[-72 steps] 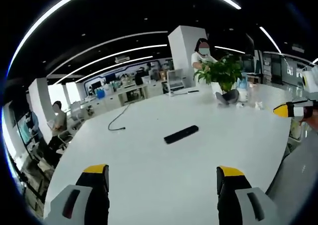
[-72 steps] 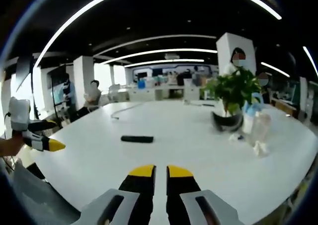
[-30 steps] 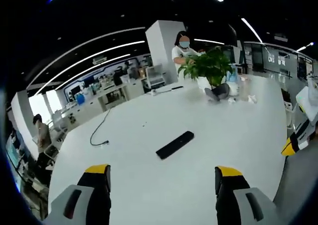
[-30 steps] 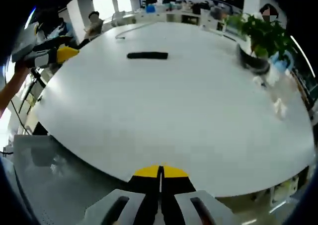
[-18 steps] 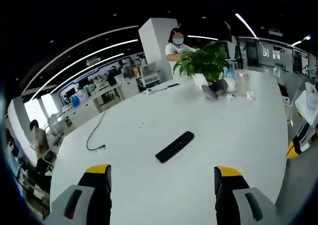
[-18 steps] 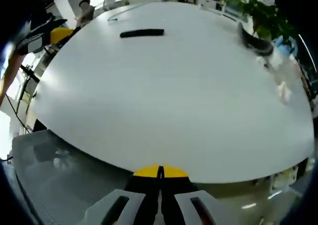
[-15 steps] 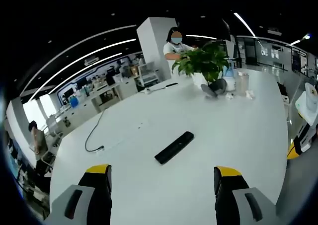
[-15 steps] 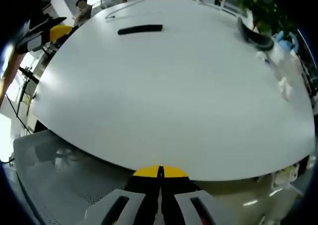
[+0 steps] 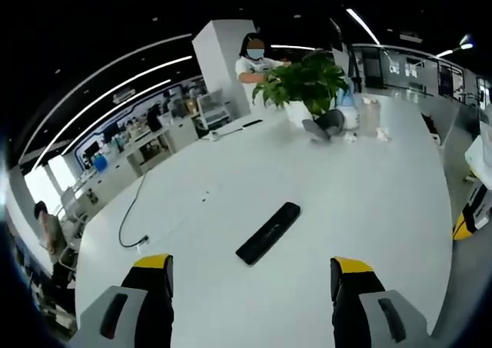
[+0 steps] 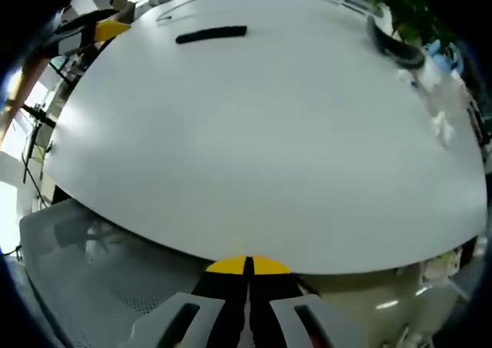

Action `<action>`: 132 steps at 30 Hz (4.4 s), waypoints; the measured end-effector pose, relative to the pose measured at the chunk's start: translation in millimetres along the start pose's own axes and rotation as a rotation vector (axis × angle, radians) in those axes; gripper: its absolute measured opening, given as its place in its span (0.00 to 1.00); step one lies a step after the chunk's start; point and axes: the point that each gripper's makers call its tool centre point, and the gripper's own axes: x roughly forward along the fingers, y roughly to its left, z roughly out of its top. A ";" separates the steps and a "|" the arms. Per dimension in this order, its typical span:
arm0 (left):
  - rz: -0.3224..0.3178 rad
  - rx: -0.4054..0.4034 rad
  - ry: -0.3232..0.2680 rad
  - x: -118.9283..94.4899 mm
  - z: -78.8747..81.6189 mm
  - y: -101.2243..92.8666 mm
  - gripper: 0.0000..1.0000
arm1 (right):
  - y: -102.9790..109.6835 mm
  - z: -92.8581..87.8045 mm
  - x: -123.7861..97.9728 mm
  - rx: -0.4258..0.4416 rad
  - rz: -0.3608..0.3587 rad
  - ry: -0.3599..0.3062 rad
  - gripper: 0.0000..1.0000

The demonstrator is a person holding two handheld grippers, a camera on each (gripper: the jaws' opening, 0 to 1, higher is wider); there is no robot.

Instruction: Press the specified remote control buttons in sequence, fully releasing each button before pressing the next.

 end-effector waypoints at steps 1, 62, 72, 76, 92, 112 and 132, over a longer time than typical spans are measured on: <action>-0.001 0.006 0.004 2.6 -0.2 0.4 0.88 | 0.7 -0.3 -0.1 0.001 0.003 0.003 0.00; -0.496 0.361 0.529 131.0 -50.7 -9.4 0.36 | 1.2 -8.0 5.4 0.032 0.023 0.067 0.00; -0.556 0.400 0.603 130.9 -65.3 -13.2 0.34 | 1.2 -7.8 5.0 0.034 0.023 0.065 0.00; -0.561 0.423 0.618 132.1 -64.3 -13.7 0.35 | 1.9 -7.6 4.8 0.032 0.026 0.065 0.00; -0.553 0.392 0.588 135.6 -65.0 -10.7 0.29 | 5.5 -5.8 3.9 0.008 0.040 0.054 0.00; -0.515 0.422 0.646 136.7 -67.0 -13.2 0.23 | 7.0 -0.6 1.7 0.008 0.057 0.023 0.00; -0.483 0.391 0.673 124.2 -72.8 -25.8 0.23 | 7.7 4.0 -0.4 0.006 0.066 -0.010 0.00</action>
